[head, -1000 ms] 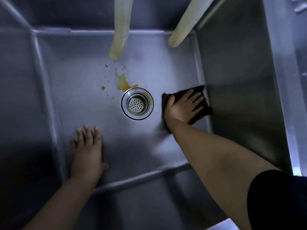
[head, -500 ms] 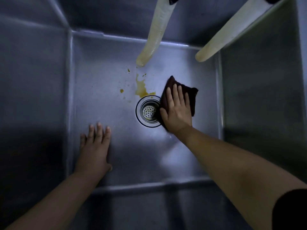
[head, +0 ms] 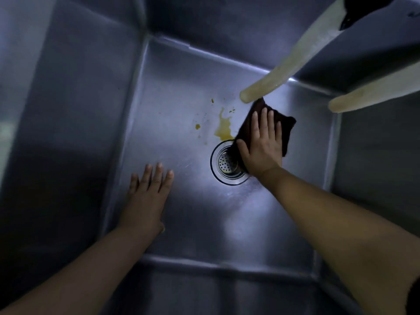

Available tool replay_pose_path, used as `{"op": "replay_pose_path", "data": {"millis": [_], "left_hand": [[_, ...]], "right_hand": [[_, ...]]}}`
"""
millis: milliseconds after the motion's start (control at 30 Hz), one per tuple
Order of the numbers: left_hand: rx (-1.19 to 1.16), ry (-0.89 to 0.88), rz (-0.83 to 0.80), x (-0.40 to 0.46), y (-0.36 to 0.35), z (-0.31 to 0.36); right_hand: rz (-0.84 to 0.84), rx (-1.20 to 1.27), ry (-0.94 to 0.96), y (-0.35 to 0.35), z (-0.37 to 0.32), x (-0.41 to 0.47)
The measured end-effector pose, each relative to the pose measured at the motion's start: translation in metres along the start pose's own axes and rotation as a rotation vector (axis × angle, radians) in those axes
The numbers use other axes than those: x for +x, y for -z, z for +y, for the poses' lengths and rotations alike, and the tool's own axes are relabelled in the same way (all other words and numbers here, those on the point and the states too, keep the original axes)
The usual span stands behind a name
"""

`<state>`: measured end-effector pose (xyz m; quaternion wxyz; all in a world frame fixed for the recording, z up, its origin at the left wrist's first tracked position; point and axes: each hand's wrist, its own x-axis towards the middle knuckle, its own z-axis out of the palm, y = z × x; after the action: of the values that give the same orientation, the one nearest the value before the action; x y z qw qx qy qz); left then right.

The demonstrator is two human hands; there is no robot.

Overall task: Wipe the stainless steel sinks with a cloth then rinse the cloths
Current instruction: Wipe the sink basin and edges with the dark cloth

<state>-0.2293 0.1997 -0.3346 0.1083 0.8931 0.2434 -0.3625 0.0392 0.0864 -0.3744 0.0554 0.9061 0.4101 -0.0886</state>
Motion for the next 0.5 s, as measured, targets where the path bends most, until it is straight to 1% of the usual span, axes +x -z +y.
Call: {"op": "replay_pose_path", "data": {"millis": [133, 333, 433, 500], "left_hand": [[-0.003, 0.002, -0.009, 0.000, 0.004, 0.000], [-0.010, 0.002, -0.030, -0.001, 0.008, 0.001], [-0.026, -0.006, -0.024, -0.001, 0.006, 0.000], [-0.044, -0.011, -0.012, 0.000, 0.004, -0.002]], "right_hand": [[0.028, 0.021, 0.036, 0.005, -0.029, 0.032], [0.046, 0.036, 0.074, 0.007, -0.105, 0.043], [0.042, 0.053, 0.130, 0.008, -0.146, 0.053], [0.053, 0.054, 0.200, 0.009, -0.162, 0.065]]}}
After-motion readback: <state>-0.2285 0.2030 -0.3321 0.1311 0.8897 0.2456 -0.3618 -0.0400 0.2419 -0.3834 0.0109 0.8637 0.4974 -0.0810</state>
